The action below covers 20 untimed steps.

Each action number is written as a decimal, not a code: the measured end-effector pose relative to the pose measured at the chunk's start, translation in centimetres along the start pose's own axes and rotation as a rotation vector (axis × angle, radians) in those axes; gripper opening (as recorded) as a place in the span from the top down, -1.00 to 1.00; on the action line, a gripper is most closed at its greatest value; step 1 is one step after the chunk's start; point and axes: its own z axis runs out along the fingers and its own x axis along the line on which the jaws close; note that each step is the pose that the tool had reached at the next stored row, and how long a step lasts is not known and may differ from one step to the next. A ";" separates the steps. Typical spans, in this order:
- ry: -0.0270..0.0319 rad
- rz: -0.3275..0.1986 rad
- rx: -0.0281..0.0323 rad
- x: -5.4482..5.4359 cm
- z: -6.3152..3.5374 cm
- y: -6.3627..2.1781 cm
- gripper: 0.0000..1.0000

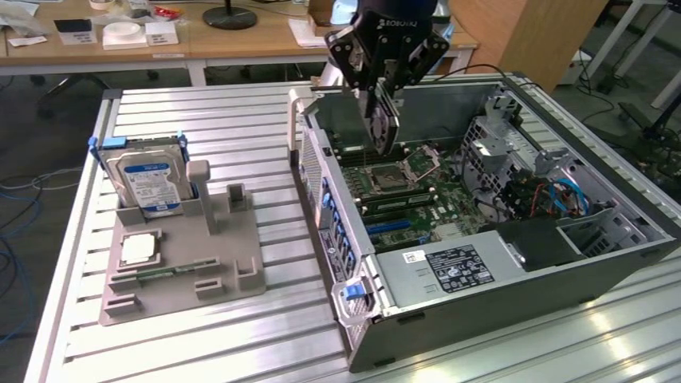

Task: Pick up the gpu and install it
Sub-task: 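Pick up the gpu and move the gpu toward the slot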

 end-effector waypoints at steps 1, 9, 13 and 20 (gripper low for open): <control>0.0000 0.000 0.0001 -0.1 0.01 0.00 0.44; 0.0000 0.000 0.0006 -0.6 0.06 0.02 0.44; -0.0001 0.000 0.0008 -1.0 0.13 0.03 0.44; -0.0002 0.000 0.0008 -1.7 0.23 0.04 0.44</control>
